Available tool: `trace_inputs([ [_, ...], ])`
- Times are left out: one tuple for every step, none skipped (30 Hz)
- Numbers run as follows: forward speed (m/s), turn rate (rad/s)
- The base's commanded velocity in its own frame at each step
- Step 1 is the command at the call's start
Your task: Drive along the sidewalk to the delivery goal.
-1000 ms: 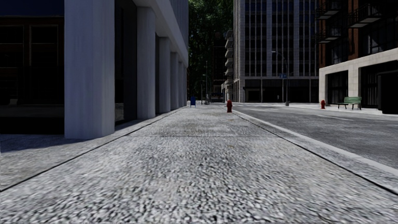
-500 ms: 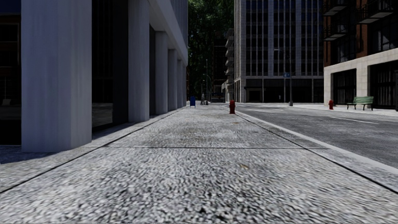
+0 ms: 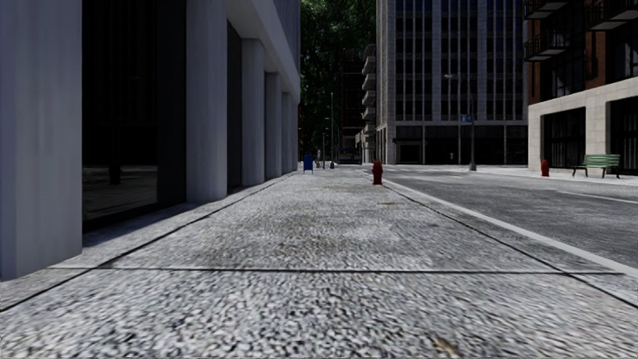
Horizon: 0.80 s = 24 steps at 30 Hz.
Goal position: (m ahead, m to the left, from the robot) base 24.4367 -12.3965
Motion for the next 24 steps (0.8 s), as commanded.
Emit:
trace_inputs([
  [2.00, 0.00],
  [2.00, 0.00],
  [2.00, 0.00],
  [2.00, 0.00],
  [2.00, 0.00],
  [2.00, 0.00],
  [2.00, 0.00],
  [2.00, 0.00],
  [2.00, 0.00],
  [2.00, 0.00],
  [2.00, 0.00],
  [2.00, 0.00],
  [2.00, 0.00],
  [2.00, 0.00],
  [2.00, 0.00],
  [2.00, 0.00],
  [2.00, 0.00],
  [2.00, 0.00],
  [2.00, 0.00],
  [2.00, 0.00],
  [2.00, 0.00],
  [2.00, 0.00],
  [2.00, 0.00],
  [2.00, 0.00],
])
